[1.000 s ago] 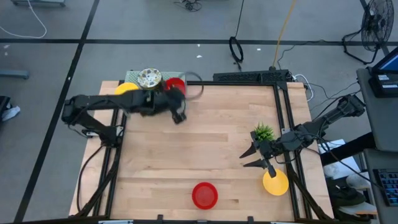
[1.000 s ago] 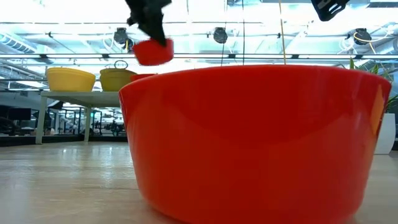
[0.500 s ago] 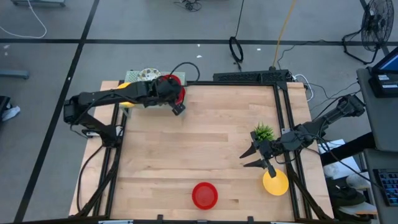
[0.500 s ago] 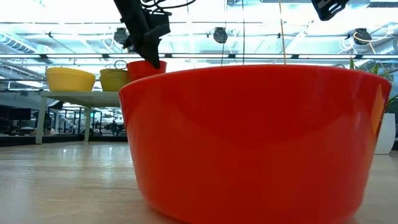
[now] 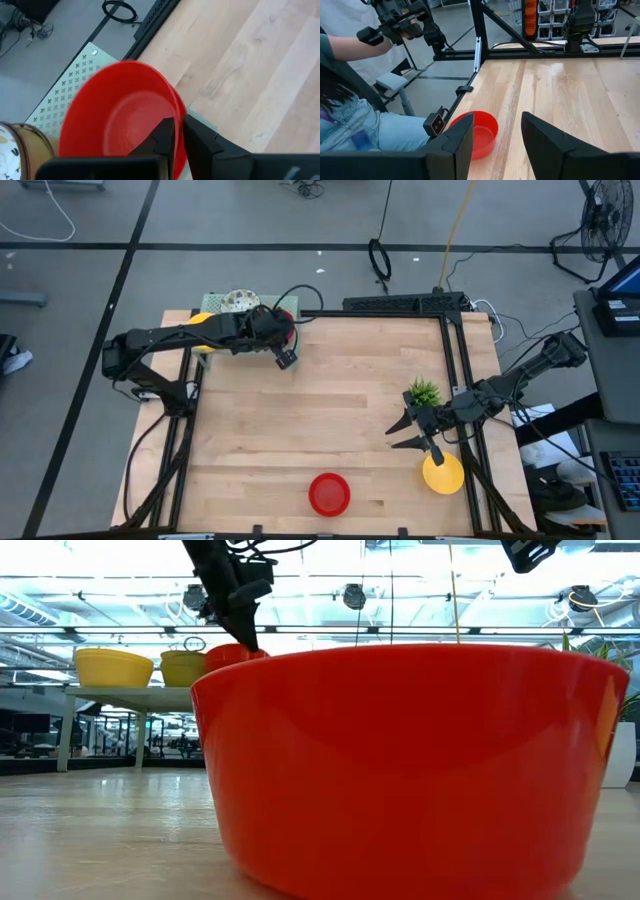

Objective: Pick & Place Mini bowls
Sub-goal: Stack the red bowl on the red bowl on the shelf

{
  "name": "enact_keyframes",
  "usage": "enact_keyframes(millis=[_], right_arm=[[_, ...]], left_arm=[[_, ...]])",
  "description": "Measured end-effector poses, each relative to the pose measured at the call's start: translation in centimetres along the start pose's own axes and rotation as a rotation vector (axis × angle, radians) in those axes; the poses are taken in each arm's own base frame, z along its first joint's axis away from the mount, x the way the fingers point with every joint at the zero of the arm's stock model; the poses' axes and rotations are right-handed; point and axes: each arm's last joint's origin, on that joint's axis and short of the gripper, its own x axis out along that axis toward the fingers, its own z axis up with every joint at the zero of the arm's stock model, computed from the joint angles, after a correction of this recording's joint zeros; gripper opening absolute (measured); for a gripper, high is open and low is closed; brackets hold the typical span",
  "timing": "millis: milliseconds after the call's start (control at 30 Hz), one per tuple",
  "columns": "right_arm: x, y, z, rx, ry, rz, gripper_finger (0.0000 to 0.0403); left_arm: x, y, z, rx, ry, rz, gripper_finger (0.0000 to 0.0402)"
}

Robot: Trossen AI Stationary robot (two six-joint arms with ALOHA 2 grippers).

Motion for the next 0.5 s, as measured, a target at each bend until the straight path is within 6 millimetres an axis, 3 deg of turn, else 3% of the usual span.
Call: enact_keyframes(millis=[267, 500], right_arm=[[0.00, 0.00, 0.00, 0.000, 0.000, 0.000, 0.0150], [0.00, -0.01, 0.00, 0.000, 0.000, -0.001, 0.0150]], left_arm=[[0.00, 0.01, -0.01, -0.039, 0.001, 0.001, 0.0051], [-0.40, -0.58, -0.06, -0.026, -0.006, -0.045, 0.0112]])
